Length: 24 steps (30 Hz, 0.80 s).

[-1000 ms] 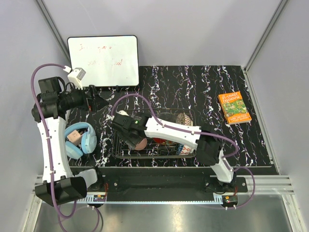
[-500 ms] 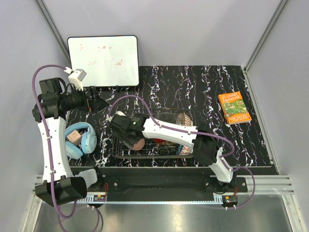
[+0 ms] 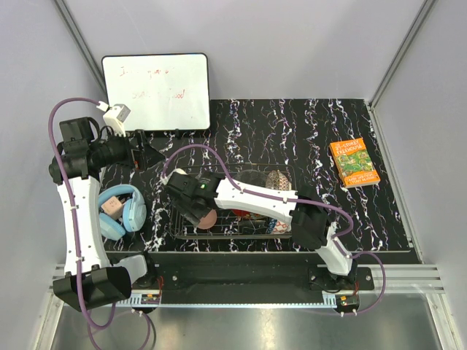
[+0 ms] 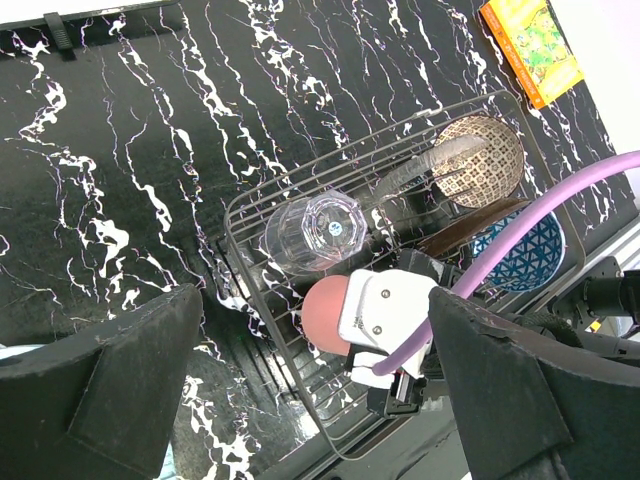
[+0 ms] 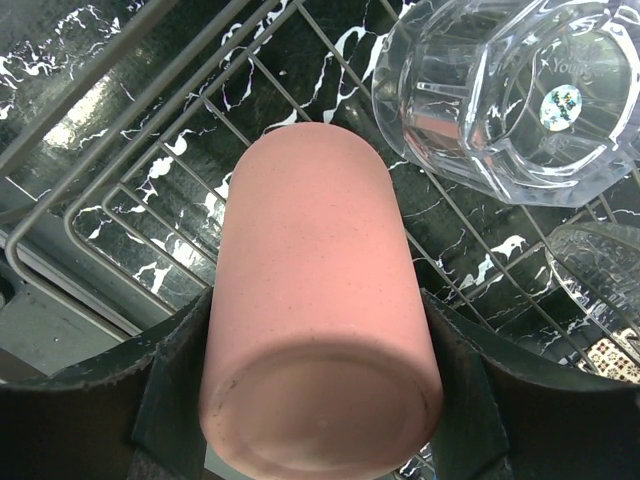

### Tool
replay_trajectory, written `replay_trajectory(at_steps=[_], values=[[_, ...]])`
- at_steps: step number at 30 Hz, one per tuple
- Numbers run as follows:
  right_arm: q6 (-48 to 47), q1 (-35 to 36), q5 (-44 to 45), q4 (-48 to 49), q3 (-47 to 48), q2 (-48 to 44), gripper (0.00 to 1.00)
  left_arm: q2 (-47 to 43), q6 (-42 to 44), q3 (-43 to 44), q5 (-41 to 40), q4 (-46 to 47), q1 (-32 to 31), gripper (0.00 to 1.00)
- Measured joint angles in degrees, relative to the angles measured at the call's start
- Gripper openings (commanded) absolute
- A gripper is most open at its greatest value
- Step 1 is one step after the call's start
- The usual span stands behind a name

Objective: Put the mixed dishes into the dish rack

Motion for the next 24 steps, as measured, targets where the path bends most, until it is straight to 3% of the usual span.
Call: replay_trajectory(at_steps=[1,2,3,17,24], values=[[0.0,0.0,-0.07,0.15,-0.04,0.0,0.77,0.0,-0.13,0.0,0.0,0.0,0.0,0.99],[0.0,0.0,-0.15,0.31,-0.09,0.0,0.93,0.0,-0.2,0.0,0.0,0.0,0.0,0.99],[0.0,0.0,-0.2,0.57,-0.17,0.0,0.99,0.0,-0.26,0.0,0.0,0.02,0.0,0.99],[-0.2,0.0,0.17,1.29,-2.86,-0.55,1.0,0.0,-0.76,0.0,0.0,0.02,0.0,0.99],[0.31,0.0,0.48,0.48,-5.95,-10.03,1.0,0.0,-0.72,0.0,-0.2,0.02,0.0,0.99]])
